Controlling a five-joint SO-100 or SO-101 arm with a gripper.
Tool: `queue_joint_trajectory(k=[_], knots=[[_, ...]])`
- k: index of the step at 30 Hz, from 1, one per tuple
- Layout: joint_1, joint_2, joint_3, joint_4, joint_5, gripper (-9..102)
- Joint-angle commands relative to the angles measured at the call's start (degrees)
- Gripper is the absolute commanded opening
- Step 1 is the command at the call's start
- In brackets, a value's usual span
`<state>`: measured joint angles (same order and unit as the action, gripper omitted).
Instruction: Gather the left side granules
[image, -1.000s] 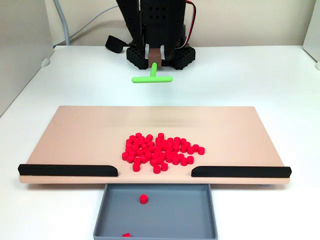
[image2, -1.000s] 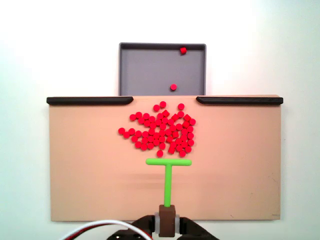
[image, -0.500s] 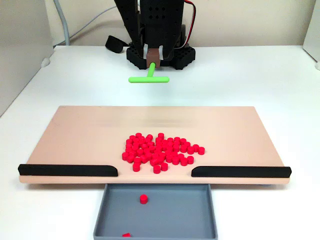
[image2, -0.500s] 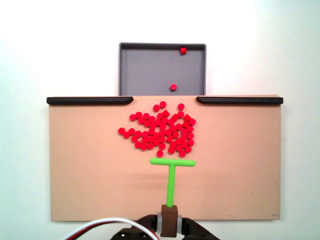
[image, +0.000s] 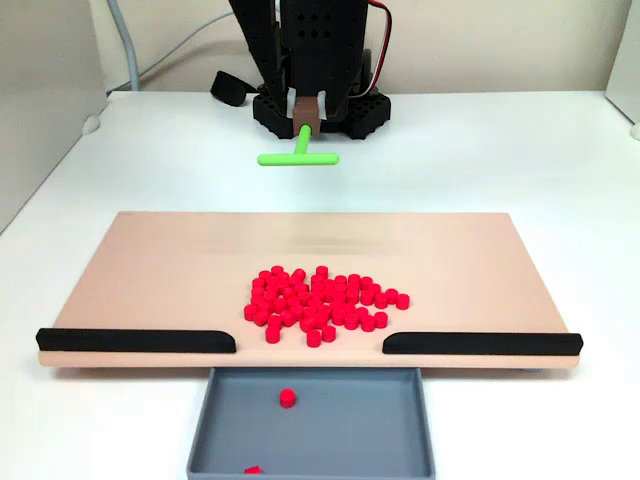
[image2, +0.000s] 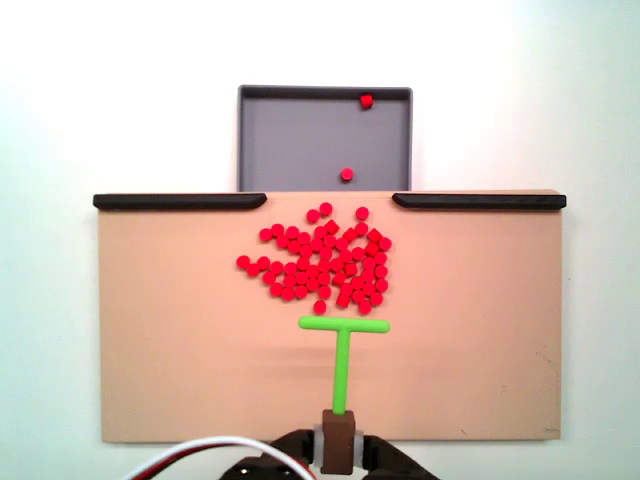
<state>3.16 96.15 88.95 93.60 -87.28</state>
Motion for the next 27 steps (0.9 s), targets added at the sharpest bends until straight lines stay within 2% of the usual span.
queue_joint_trajectory(k=[1,17,22,27], knots=[[-0.7,0.2,-1.8,-0.2,0.4,0],[-4.0,0.7,-2.6,-0.2,5.8,0],[-6.4,-1.4,-5.3,-0.2,15.9,0],[-9.5,-7.5,-11.0,-0.2,30.5,0]])
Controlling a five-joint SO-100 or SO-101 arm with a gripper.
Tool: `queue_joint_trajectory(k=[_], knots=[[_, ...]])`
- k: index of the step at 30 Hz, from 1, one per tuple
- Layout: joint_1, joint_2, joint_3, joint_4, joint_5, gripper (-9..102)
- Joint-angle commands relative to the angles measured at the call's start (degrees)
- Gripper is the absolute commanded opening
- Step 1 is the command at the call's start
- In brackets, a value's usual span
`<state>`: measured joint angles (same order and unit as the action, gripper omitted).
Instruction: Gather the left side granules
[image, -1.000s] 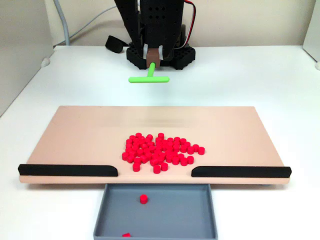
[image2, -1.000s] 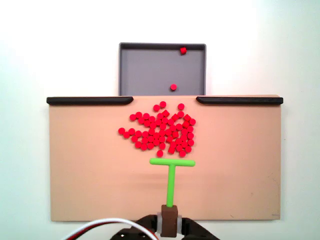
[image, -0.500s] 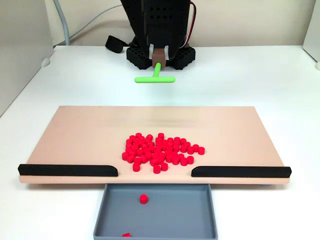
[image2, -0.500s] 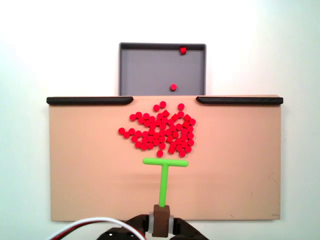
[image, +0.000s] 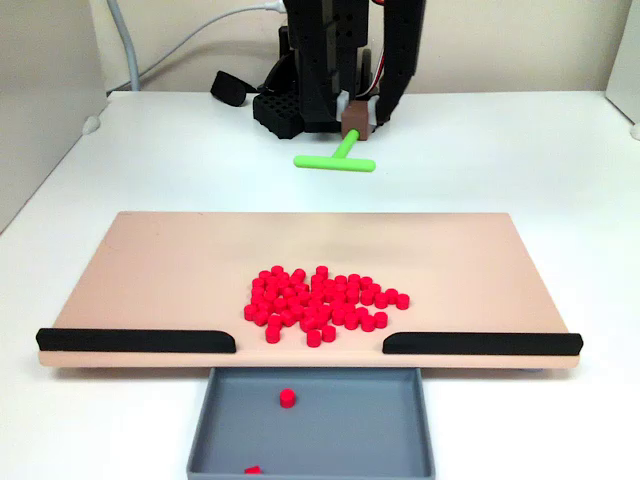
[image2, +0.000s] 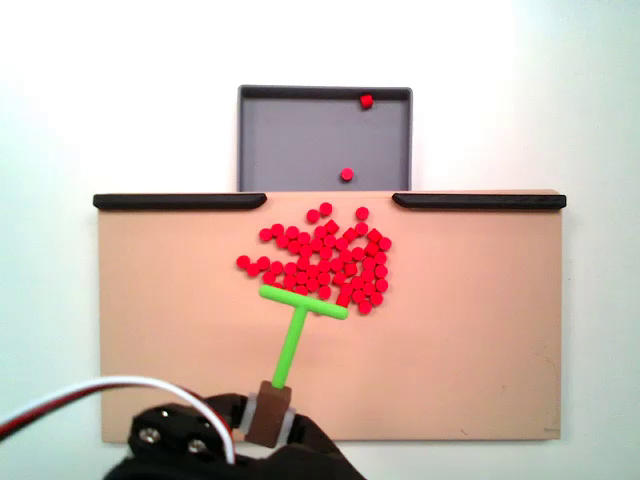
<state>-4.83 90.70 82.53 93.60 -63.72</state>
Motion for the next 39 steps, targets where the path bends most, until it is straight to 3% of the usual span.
queue_joint_trajectory(k=[1,13,25,39], knots=[[-2.1,-3.4,-6.0,-0.2,9.7,0],[-9.6,-12.2,-15.8,0.6,39.7,0],[-14.4,-18.2,-19.2,0.7,62.1,0],[-15.5,-28.1,-27.9,0.4,76.5,0]])
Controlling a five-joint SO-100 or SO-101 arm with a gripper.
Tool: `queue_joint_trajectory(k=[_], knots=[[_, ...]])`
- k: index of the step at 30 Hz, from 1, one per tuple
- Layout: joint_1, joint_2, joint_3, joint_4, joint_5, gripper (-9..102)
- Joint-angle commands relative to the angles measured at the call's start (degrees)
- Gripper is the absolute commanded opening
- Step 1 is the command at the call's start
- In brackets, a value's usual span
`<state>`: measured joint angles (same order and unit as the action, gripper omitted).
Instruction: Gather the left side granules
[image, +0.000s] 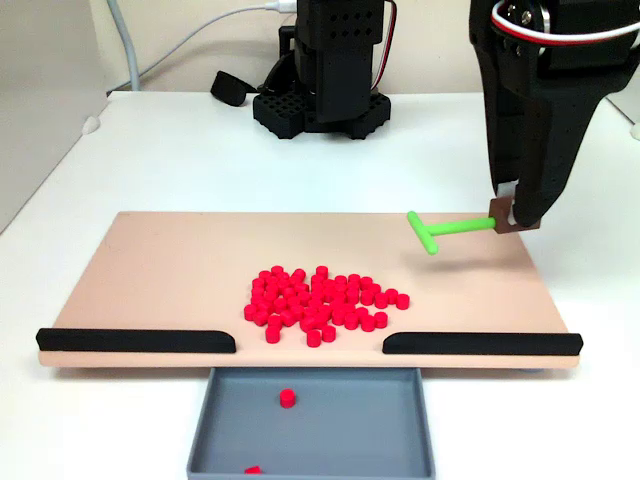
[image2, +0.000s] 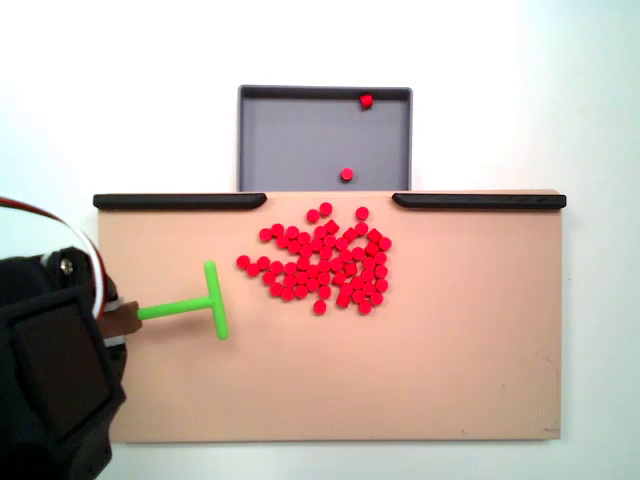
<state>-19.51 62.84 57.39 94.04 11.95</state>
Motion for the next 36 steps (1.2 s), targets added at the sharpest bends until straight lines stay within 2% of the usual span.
queue_joint_trajectory(k=[1,13,36], knots=[[-0.9,-1.5,-4.4,0.1,1.4,0],[-1.3,-9.9,-14.2,-0.3,5.1,0],[1.6,-14.9,-14.3,-0.4,5.3,0]])
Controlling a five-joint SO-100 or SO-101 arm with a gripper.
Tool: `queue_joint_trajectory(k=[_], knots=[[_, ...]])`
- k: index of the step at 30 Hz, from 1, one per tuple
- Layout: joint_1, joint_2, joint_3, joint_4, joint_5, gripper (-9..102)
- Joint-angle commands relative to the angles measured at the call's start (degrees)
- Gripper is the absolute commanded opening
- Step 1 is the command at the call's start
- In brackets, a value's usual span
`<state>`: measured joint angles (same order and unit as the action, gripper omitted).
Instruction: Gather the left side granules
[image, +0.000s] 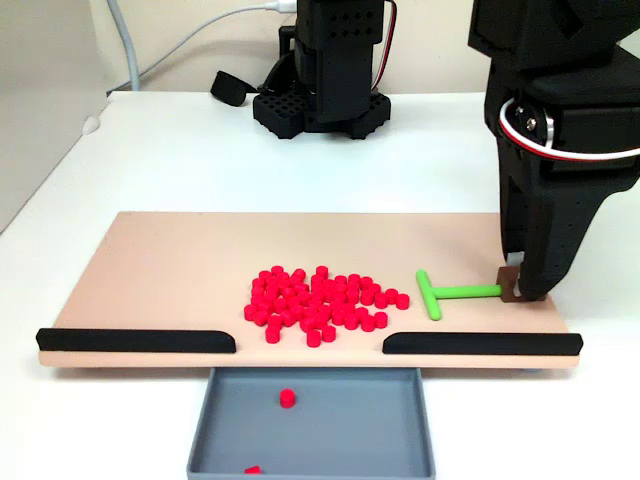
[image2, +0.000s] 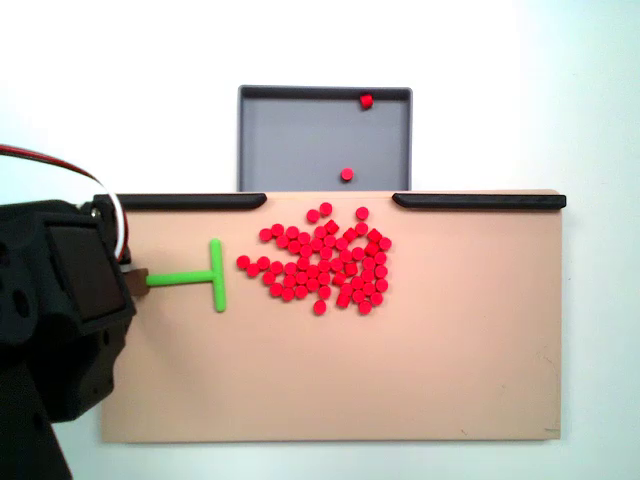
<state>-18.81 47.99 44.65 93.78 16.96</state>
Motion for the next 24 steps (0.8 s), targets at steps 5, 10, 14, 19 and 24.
queue_joint_trajectory(k=[5,10,14,19,24], knots=[[1.3,-0.9,-1.6,-0.2,0.3,0],[2.0,-1.3,-1.6,-0.3,-0.1,0],[2.7,-1.3,-1.2,0.1,-0.4,0],[3.7,-1.1,-1.2,0.1,-0.5,0],[4.7,-1.1,-1.1,0.3,-1.3,0]])
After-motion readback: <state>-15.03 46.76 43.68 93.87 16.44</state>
